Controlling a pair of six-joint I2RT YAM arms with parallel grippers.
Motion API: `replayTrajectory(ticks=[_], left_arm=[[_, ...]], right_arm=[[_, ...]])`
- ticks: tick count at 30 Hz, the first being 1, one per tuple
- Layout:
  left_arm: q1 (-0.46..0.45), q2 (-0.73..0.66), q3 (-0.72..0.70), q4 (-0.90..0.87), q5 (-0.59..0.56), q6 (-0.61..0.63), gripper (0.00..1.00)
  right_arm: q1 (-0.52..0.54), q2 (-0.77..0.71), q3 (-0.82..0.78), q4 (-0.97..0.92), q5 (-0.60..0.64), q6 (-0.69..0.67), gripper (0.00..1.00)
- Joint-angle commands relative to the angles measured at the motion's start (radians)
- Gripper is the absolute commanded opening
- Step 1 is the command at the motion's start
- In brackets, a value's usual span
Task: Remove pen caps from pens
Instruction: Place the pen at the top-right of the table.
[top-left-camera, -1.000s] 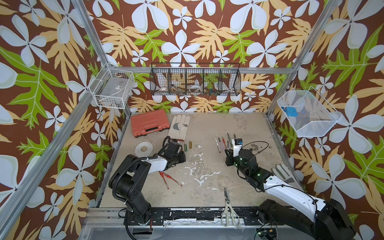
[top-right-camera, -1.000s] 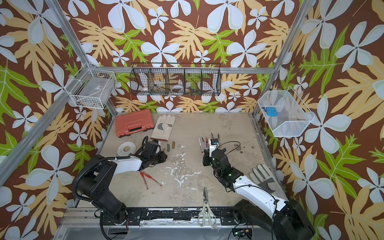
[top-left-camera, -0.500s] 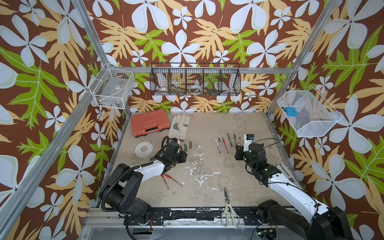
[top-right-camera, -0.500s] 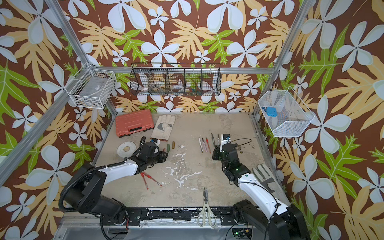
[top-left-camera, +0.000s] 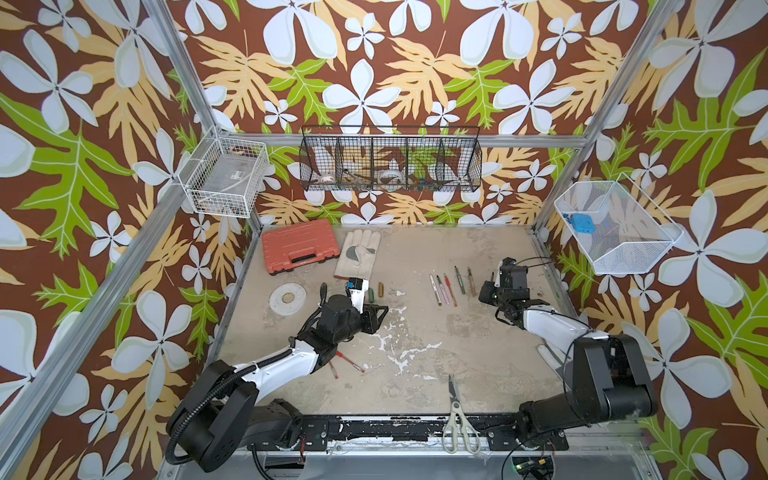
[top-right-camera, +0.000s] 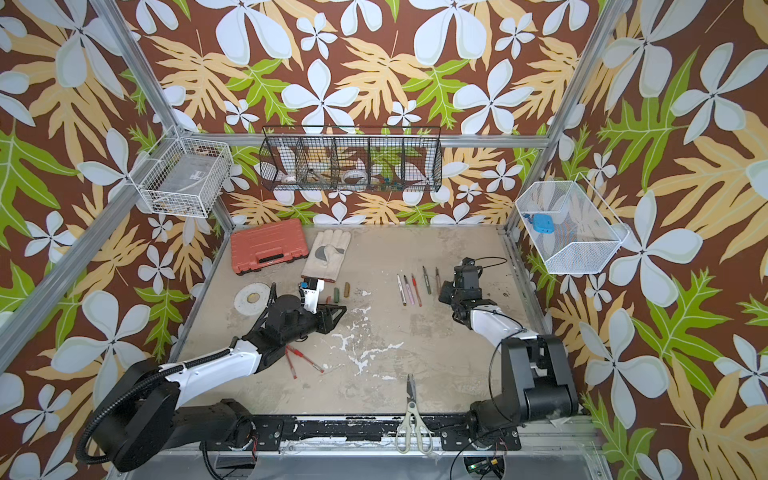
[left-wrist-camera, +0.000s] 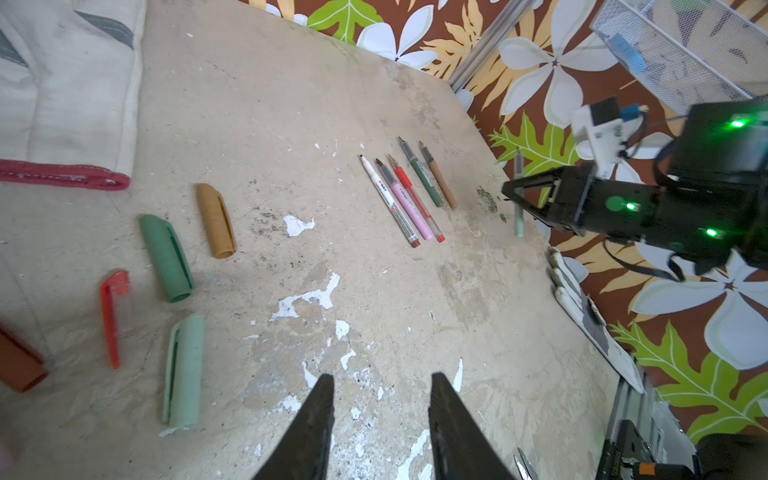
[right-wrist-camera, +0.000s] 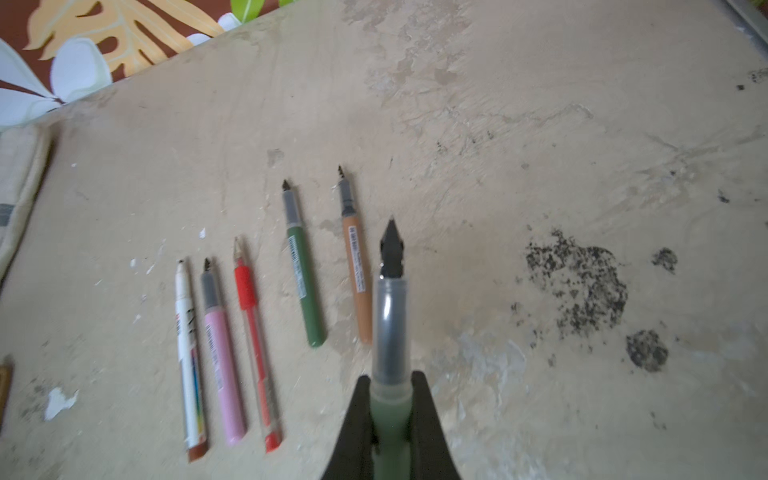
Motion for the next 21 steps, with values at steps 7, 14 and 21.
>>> replayTrajectory(ticks=[7,14,21], left_arm=[[-0.005,0.004,-0.001,0.074,0.043,0.018,0.40],[-0.005,0.014,0.003,0.075,0.046,0.016,0.40],[-0.005,0.006,0.000,0.081,0.052,0.008,0.40]], right_arm=[[-0.012,0.272,0.204,-0.098,-0.008,-0.068,0.03],[-0.017,0.366,0.299,-0.153,-0.006,-0.067,0.08],[-0.020,0.403,0.341,-0.185,-0.008,-0.046,0.20]])
